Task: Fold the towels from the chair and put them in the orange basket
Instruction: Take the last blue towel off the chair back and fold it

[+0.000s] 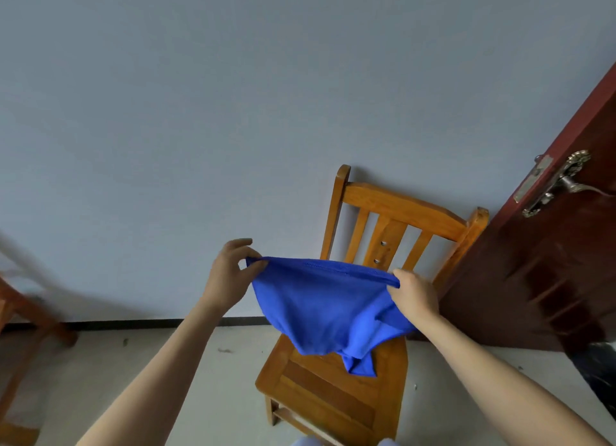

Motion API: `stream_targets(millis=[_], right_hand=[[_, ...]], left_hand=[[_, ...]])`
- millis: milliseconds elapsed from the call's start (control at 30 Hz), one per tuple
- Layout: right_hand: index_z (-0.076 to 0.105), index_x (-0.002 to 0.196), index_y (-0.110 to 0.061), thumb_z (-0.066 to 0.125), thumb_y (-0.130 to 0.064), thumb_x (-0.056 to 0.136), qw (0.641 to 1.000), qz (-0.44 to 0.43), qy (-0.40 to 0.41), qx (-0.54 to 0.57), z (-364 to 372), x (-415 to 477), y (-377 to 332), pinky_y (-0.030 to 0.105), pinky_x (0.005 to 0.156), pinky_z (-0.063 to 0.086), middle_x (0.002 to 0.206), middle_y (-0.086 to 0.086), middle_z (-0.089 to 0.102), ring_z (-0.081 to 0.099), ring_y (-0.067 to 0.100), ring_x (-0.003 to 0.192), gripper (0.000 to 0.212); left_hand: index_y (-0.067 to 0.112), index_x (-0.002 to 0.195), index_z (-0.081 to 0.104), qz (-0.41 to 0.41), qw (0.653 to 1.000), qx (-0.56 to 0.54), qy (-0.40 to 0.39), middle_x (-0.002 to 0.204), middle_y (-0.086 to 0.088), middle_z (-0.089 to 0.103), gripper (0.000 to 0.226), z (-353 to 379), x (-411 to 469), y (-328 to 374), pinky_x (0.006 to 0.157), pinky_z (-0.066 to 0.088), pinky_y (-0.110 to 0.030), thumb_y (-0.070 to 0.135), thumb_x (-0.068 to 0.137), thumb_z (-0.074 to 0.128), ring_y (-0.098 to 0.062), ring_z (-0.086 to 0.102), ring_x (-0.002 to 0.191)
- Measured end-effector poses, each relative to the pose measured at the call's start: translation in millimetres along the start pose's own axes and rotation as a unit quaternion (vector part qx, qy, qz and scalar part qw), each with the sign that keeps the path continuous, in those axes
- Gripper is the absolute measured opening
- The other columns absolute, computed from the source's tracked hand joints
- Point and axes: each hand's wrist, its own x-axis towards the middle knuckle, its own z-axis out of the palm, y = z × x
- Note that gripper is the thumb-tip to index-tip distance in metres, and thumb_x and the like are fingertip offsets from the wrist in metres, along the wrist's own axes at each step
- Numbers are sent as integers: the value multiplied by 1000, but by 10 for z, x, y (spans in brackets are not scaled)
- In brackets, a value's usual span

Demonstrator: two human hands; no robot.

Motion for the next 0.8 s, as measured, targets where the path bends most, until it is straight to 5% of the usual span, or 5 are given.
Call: stream_targets(millis=[100,233,433,600,800], right_hand=[[32,59,-21,47,-8,90,999,33,-2,-7,-136,71,53,21,44,27,58,-6,40,43,15,56,37],[47,67,-17,45,-12,93,999,40,20,-30,-425,297,58,24,57,35,82,5,63,60,29,84,26],[61,94,2,43,-4,89,989,35,140,-29,-1134,842,-69,37,72,46,99,24,65,59,40,94,19],[63,94,1,42,1,87,964,35,260,38,-1799,1066,-196,32,63,39,91,21,66,59,35,84,23],[69,97,0,55,-5,88,936,3,280,211,-2157,1128,-75,20,67,36,91,12,66,60,25,88,17]], left_hand=[[11,72,63,-81,984,-150,-57,73,-5,61,18,-38,138,-33,64,43,-22,2,87,59,-21,54,75],[10,71,64,-92,969,-227,-43,54,6,64,17,-120,449,37,57,52,-18,1,85,61,-18,58,63],[11,74,64,-12,952,-307,0,55,11,66,18,-385,1071,654,56,53,-16,3,89,57,-2,61,55],[14,77,64,52,936,-347,23,74,-2,59,17,-615,1378,1140,62,49,-23,9,91,56,-13,56,69],[16,74,65,94,926,-361,55,60,10,64,20,-708,1229,1461,61,50,-21,10,91,56,-9,58,65]])
